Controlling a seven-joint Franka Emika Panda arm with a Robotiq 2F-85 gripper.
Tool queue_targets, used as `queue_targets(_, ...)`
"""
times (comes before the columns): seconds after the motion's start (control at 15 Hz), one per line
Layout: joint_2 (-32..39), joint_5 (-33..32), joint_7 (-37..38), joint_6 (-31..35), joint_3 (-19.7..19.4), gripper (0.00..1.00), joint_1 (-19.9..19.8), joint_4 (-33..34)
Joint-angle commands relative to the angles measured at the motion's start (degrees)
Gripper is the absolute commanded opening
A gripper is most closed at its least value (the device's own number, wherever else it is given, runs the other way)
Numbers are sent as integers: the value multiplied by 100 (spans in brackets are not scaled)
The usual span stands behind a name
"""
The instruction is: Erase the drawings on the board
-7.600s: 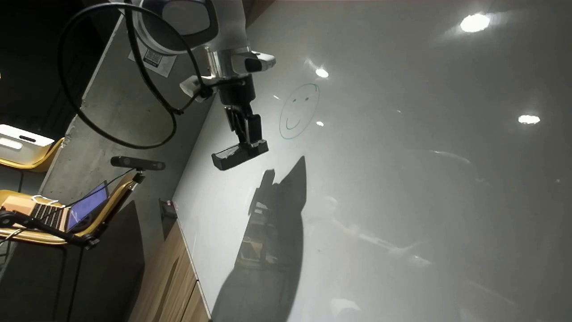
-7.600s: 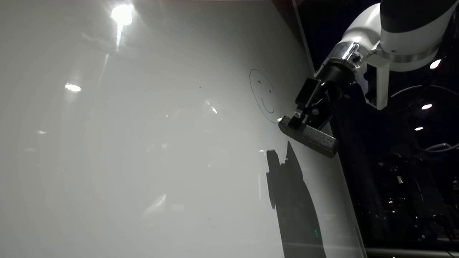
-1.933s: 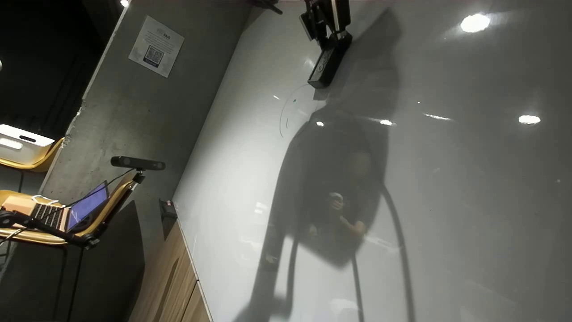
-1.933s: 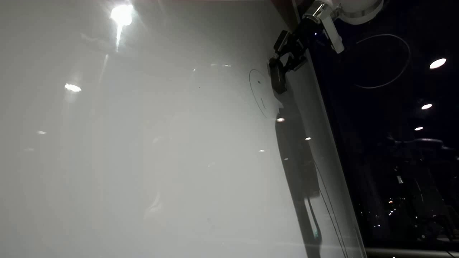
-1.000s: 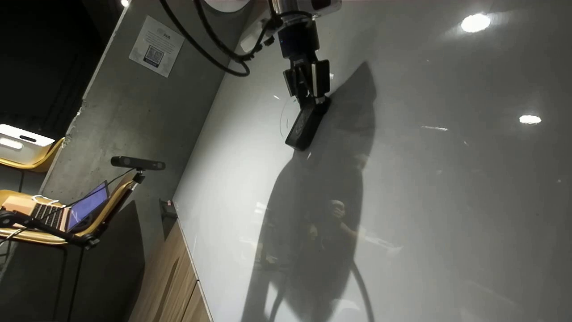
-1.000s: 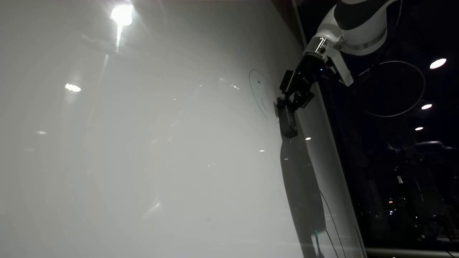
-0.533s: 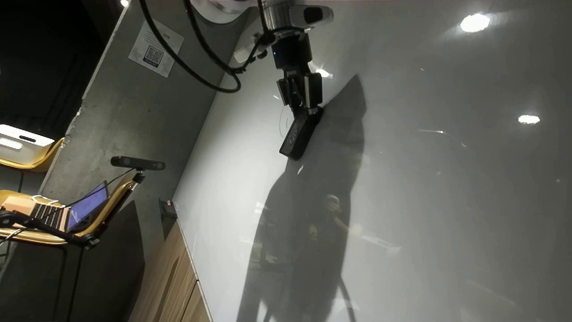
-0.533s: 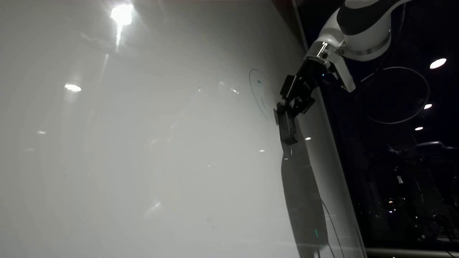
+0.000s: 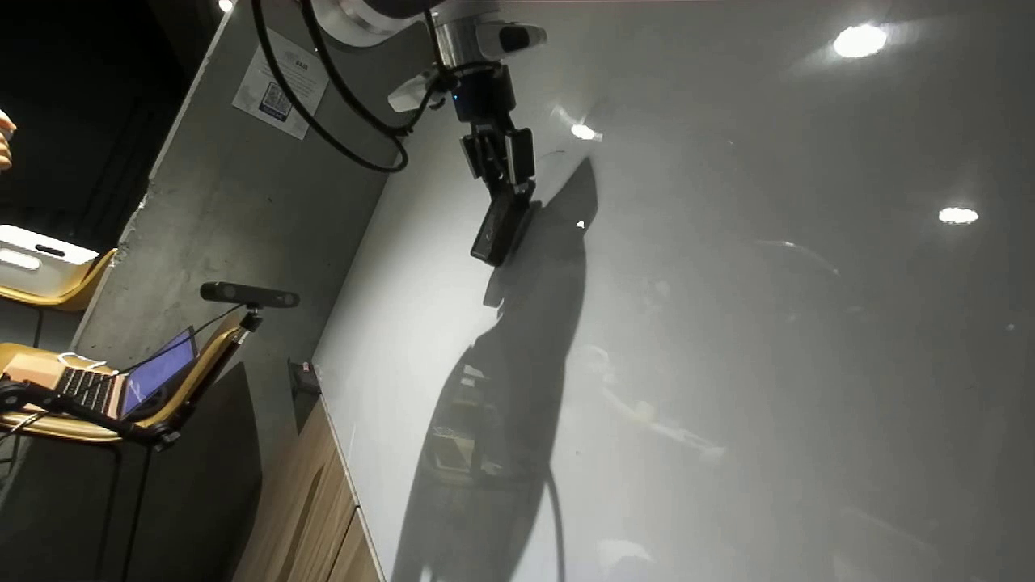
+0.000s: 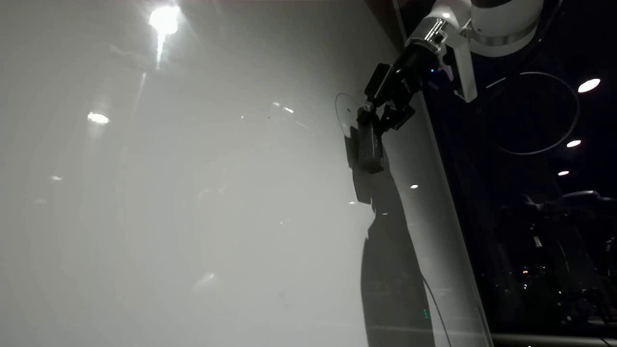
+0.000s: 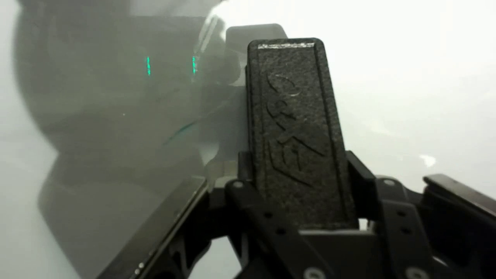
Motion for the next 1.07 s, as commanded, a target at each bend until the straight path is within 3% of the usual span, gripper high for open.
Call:
queue_targets(0.0,-326,-4,112,104,137,32,132,-155)
queue_targets(1.0,-520,-391,112,106,237,32,37,-173)
